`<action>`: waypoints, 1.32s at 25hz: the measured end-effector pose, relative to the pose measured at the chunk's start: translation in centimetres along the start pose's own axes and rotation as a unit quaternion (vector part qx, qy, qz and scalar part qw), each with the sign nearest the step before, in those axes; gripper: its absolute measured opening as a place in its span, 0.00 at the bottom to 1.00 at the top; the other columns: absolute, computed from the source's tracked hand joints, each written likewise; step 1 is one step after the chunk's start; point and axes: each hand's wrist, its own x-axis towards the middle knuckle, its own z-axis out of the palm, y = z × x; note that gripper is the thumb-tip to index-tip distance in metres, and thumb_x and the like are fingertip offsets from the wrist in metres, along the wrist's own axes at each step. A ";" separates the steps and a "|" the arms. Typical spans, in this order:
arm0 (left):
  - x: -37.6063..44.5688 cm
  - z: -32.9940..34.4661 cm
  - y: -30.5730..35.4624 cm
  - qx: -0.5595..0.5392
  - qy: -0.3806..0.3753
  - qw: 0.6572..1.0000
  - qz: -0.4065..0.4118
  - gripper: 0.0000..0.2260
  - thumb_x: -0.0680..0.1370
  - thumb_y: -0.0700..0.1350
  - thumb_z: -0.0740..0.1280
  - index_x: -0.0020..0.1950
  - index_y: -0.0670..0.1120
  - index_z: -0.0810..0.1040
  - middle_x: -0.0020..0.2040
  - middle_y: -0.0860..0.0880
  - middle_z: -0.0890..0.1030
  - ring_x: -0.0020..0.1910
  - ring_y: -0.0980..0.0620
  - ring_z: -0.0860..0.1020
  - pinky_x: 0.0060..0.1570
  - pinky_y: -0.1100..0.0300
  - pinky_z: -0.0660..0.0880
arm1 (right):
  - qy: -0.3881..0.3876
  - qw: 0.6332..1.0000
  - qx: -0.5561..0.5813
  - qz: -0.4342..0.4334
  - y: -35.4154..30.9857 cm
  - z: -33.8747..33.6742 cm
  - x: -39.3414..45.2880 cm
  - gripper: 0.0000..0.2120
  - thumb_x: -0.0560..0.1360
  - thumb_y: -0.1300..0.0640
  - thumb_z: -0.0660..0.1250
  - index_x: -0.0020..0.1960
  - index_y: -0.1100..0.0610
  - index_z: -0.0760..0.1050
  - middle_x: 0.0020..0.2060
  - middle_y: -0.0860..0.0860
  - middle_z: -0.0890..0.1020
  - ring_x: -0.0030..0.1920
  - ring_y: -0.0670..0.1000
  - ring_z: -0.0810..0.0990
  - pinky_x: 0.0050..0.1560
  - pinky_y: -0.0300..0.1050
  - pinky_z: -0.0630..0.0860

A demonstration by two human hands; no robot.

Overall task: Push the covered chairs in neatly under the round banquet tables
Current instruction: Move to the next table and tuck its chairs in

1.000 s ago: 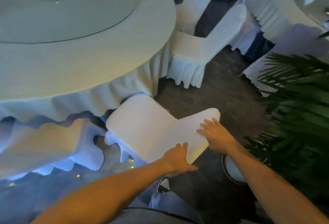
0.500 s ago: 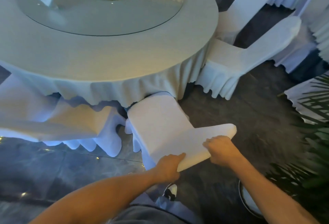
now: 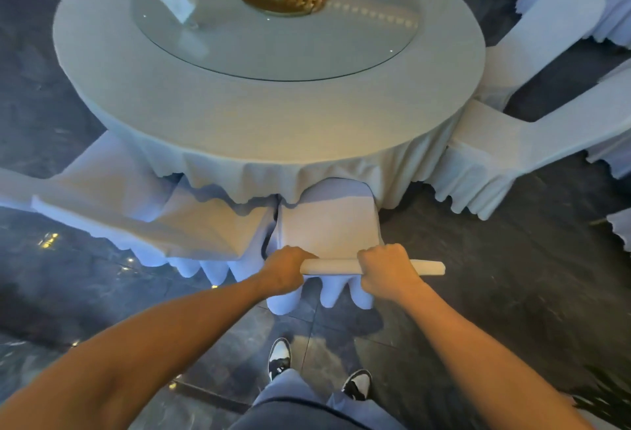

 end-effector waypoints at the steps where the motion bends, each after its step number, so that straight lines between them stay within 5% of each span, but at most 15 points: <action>1: -0.1 -0.5 -0.7 0.009 -0.001 1.000 0.002 0.20 0.73 0.37 0.63 0.58 0.56 0.82 0.47 0.49 0.83 0.40 0.49 0.77 0.34 0.58 0.69 | -0.003 1.000 0.003 0.005 -0.6 -0.2 0.5 0.05 0.67 0.54 0.62 0.39 0.52 0.65 0.35 0.51 0.79 0.28 0.53 0.66 0.33 0.45 0.61; 5: 0.2 -0.8 -0.8 -0.011 -0.016 0.999 0.038 0.19 0.73 0.35 0.63 0.57 0.53 0.83 0.46 0.47 0.83 0.40 0.47 0.76 0.33 0.63 0.65 | -0.006 0.999 0.015 0.041 -1.4 -0.4 0.2 0.04 0.69 0.53 0.62 0.43 0.51 0.70 0.38 0.51 0.81 0.34 0.54 0.77 0.34 0.45 0.64; 7: -0.5 0.5 -1.2 0.003 -0.018 0.999 0.037 0.24 0.72 0.35 0.64 0.64 0.55 0.80 0.53 0.46 0.83 0.50 0.44 0.79 0.43 0.59 0.73 | -0.014 0.999 0.012 0.051 -2.4 0.8 -0.8 0.07 0.70 0.53 0.62 0.47 0.52 0.74 0.41 0.52 0.83 0.40 0.56 0.82 0.37 0.46 0.66; 10: -1.8 2.8 -2.6 0.028 -0.038 0.998 0.045 0.29 0.73 0.35 0.67 0.72 0.55 0.72 0.66 0.47 0.78 0.62 0.44 0.76 0.60 0.54 0.72 | -0.049 0.998 0.028 0.038 -4.5 2.7 -2.0 0.12 0.72 0.52 0.62 0.54 0.53 0.75 0.46 0.53 0.84 0.44 0.55 0.82 0.41 0.45 0.72; 16: 0.0 0.7 -3.4 0.010 -0.029 0.997 0.067 0.24 0.75 0.37 0.66 0.68 0.55 0.76 0.59 0.47 0.82 0.56 0.44 0.79 0.52 0.58 0.72 | -0.024 0.996 0.045 0.071 -4.5 0.6 -0.6 0.10 0.74 0.53 0.63 0.54 0.53 0.75 0.46 0.52 0.83 0.44 0.53 0.82 0.40 0.43 0.68; 21: -1.9 3.2 -5.2 0.022 -0.054 0.997 0.058 0.28 0.75 0.37 0.67 0.73 0.56 0.71 0.71 0.52 0.74 0.69 0.47 0.71 0.69 0.53 0.66 | -0.083 0.993 0.060 0.059 -7.3 2.4 -2.6 0.13 0.73 0.53 0.61 0.56 0.54 0.74 0.50 0.52 0.83 0.48 0.55 0.82 0.46 0.46 0.75; 24: -0.3 0.8 -5.6 0.019 -0.042 0.996 0.079 0.26 0.75 0.40 0.67 0.71 0.58 0.73 0.67 0.52 0.78 0.65 0.48 0.75 0.63 0.57 0.69 | -0.045 0.994 0.073 0.075 -6.5 1.0 -0.7 0.13 0.70 0.53 0.64 0.53 0.55 0.76 0.46 0.53 0.83 0.45 0.56 0.83 0.43 0.46 0.75; 28: 2.9 -3.7 -4.3 0.017 -0.026 0.997 0.074 0.24 0.72 0.37 0.63 0.63 0.59 0.80 0.50 0.49 0.84 0.47 0.47 0.80 0.43 0.58 0.74 | 0.067 0.994 0.037 0.079 -3.4 -2.4 2.5 0.15 0.50 0.56 0.77 0.31 0.56 0.73 0.22 0.52 0.76 0.21 0.54 0.76 0.24 0.39 0.63; 33: 5.9 -7.5 -2.1 0.051 -0.023 0.996 0.075 0.20 0.68 0.35 0.64 0.55 0.52 0.83 0.45 0.47 0.83 0.44 0.44 0.79 0.38 0.54 0.73 | 0.065 0.994 0.022 0.086 -0.2 -4.3 4.9 0.08 0.61 0.58 0.69 0.36 0.56 0.70 0.28 0.54 0.79 0.27 0.59 0.78 0.30 0.43 0.60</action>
